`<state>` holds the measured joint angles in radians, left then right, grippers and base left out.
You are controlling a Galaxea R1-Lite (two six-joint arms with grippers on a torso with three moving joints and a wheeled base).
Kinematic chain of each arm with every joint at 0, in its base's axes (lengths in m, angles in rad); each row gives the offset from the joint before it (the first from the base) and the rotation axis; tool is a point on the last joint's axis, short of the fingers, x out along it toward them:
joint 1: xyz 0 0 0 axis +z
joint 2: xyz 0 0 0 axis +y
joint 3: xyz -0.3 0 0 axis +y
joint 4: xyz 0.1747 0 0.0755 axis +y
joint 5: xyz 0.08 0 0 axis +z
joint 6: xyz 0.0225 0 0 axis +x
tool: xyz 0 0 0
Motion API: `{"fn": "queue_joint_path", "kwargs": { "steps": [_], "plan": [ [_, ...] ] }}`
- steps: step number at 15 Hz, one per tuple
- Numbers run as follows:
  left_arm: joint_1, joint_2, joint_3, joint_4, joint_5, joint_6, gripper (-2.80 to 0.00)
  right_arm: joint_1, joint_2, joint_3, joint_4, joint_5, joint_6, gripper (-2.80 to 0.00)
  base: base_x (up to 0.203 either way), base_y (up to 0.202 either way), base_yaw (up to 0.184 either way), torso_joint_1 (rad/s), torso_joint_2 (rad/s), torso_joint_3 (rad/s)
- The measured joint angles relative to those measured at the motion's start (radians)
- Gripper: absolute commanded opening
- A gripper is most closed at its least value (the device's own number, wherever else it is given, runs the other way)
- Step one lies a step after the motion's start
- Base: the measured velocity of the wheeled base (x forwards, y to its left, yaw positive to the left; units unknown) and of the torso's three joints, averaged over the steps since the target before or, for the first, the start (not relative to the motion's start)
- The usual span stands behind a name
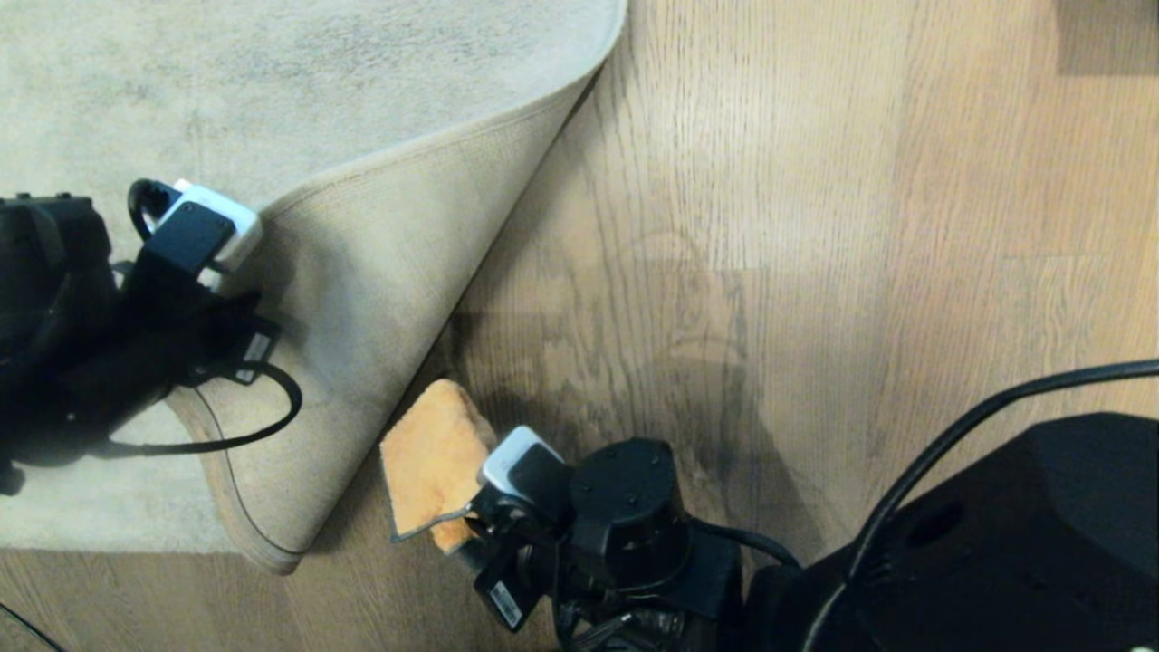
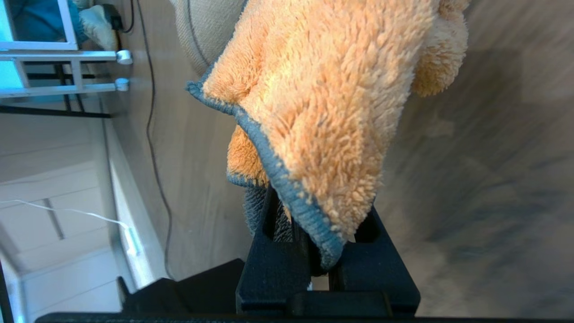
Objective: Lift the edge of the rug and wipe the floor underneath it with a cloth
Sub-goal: Wipe the floor under the carpet with a rag
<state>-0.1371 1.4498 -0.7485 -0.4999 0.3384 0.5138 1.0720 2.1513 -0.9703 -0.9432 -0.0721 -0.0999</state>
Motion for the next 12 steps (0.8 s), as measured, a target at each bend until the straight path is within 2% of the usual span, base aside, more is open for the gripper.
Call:
{"fn": "queue_joint_path", "kwargs": {
  "steps": [2, 7, 12],
  "plan": [
    [0.0, 0.0, 0.001, 0.0, 0.0, 0.0, -2.8, 0.004, 0.049, -0.03, -0.004, -0.005, 0.008, -2.8, 0.0, 0.0, 0.0, 0.0, 0.0, 0.0],
    [0.001, -0.006, 0.008, 0.0, 0.003, 0.0, -2.8, 0.005, 0.185, -0.201, -0.005, -0.085, 0.01, -2.8, 0.0, 0.0, 0.0, 0.0, 0.0, 0.0],
    [0.001, -0.009, 0.011, 0.0, 0.005, 0.0, -2.8, -0.014, 0.278, -0.301, -0.009, -0.144, 0.007, -2.8, 0.0, 0.0, 0.0, 0.0, 0.0, 0.0]
  ]
}}
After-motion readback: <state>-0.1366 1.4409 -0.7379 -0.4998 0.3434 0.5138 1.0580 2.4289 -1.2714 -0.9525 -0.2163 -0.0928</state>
